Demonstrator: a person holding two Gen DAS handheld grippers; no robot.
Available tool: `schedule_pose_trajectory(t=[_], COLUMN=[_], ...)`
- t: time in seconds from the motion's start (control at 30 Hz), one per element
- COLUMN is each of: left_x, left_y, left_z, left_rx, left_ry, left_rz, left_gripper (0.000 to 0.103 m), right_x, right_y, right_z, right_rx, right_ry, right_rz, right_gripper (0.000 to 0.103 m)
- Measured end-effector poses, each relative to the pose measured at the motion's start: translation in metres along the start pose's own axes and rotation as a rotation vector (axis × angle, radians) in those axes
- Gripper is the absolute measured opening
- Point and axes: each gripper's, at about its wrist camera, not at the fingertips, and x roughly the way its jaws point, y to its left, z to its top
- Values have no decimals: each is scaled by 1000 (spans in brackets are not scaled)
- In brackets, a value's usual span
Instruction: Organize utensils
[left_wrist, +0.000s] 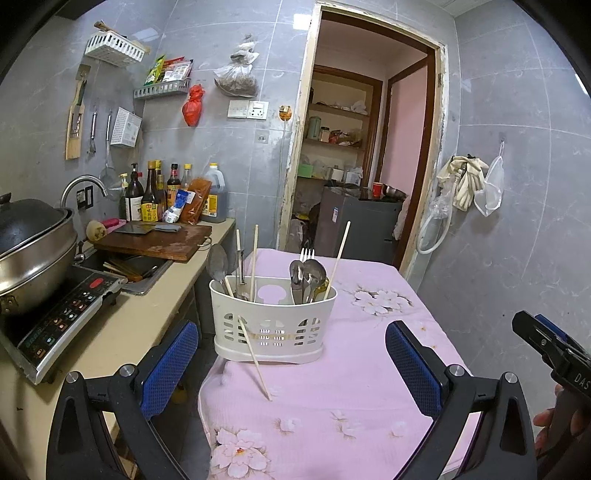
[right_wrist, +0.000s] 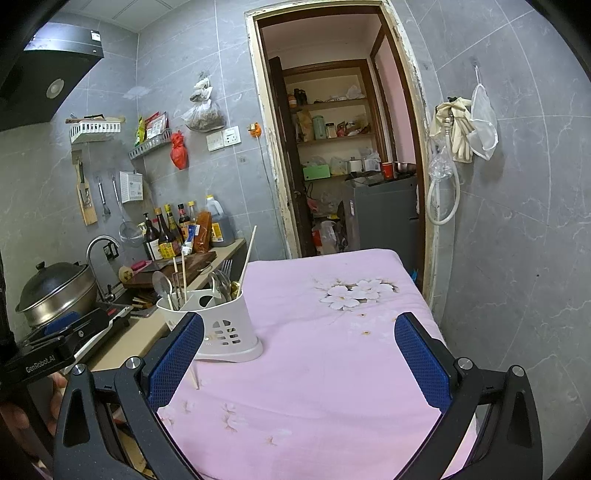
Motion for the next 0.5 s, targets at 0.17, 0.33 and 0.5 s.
schedule_pose_trajectory(t=[0.17,0.33,0.5], left_x=[0,0,0], left_y=[1,2,1], left_z=[0,0,0], left_rx=[-1,-2,-3], left_ry=[2,2,3], left_rz=[-1,-2,-1], left_gripper=[102,102,102], right_x=[0,0,0], right_y=[1,1,1], right_z=[0,0,0], right_rx=[1,0,0], right_ry=[2,0,2], right_rz=[0,-1,-2], right_gripper=[102,102,102])
